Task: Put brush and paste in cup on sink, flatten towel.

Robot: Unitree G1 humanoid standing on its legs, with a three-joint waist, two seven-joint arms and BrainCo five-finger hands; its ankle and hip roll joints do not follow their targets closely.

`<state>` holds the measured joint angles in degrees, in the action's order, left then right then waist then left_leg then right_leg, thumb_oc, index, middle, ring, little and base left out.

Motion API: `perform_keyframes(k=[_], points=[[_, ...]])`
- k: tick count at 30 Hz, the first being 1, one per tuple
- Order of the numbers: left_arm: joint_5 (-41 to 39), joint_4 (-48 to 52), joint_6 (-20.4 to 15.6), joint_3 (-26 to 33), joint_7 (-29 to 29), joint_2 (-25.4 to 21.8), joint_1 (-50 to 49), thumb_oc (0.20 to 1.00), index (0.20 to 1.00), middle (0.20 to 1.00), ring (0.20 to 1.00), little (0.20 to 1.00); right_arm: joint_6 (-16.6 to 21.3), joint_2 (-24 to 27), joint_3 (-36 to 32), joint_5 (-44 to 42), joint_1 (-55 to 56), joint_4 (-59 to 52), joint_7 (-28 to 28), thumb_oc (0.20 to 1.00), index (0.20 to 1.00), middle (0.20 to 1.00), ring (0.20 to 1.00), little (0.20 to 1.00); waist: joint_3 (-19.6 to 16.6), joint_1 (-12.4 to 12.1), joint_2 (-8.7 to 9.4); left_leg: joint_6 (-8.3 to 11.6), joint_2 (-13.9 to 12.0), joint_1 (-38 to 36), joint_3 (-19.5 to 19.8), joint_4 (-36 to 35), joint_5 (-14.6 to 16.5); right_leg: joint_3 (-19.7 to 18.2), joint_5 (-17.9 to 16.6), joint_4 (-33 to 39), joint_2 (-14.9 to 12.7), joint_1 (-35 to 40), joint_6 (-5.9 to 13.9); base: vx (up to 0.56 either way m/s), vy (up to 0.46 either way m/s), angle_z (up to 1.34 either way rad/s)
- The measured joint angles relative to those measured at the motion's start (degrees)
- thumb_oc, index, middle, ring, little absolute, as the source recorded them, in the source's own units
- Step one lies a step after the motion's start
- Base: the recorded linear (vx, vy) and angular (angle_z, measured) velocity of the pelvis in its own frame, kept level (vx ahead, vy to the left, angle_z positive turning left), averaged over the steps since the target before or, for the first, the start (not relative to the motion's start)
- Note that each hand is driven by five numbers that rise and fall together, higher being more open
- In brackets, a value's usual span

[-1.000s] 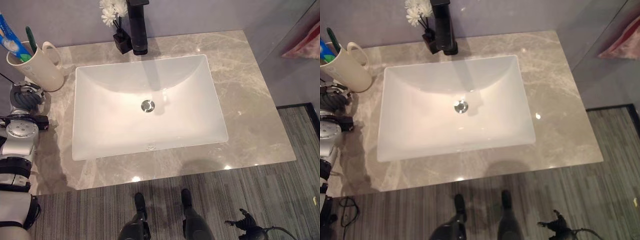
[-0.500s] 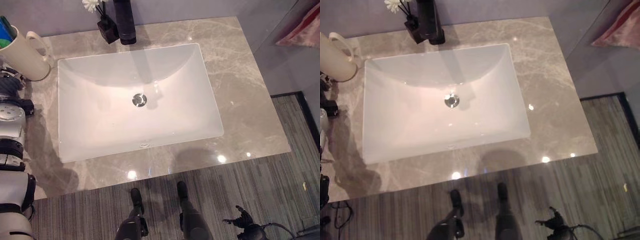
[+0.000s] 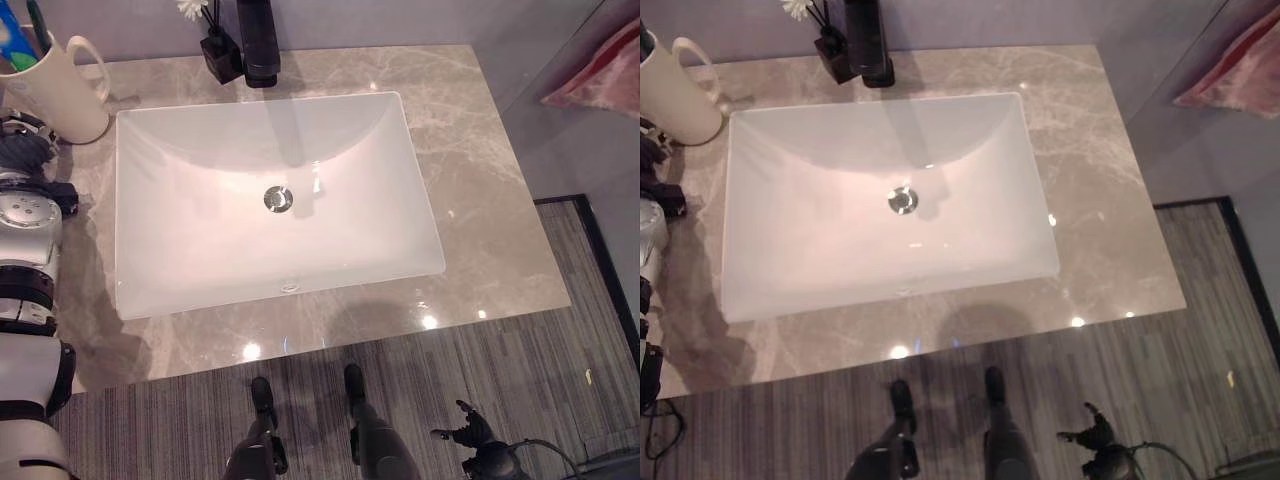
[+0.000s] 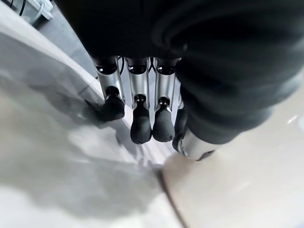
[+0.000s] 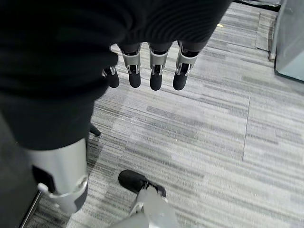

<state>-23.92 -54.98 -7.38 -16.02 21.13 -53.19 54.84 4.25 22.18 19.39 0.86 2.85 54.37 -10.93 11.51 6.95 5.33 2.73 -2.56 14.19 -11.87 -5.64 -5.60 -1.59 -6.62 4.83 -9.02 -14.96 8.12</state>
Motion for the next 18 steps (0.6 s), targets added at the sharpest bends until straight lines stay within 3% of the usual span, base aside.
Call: perform_keyframes(k=[5, 18], points=[[-0.3, 4.9, -1.0, -0.5, 0.0, 1.3, -1.6, 0.2, 0.2, 0.2, 0.2, 0.2, -0.3, -1.2, -0.1, 0.0, -0.3, 1.6, 0.0, 1.0, 1.0, 1.0, 1.0, 1.0, -0.5, 0.2, 0.78, -0.03, -0.3, -0.3, -0.9, 0.0, 0.0, -0.8, 0.0, 0.0, 0.0, -0.1, -0.06, 0.02, -0.016, -0.08], [-0.2, -1.0, 0.0, -3.4, 0.0, 1.8, 4.2, 0.2, 0.2, 0.2, 0.2, 0.2, -0.3, -1.2, -0.1, -0.1, -0.2, 2.8, 0.0, 1.0, 1.0, 1.0, 1.0, 1.0, -0.6, 0.4, 0.62, 0.65, -1.5, 0.3, -1.3, 0.0, -0.5, -1.2, -0.5, 0.0, 1.2, -1.3, -0.68, -0.01, -0.013, -0.03]])
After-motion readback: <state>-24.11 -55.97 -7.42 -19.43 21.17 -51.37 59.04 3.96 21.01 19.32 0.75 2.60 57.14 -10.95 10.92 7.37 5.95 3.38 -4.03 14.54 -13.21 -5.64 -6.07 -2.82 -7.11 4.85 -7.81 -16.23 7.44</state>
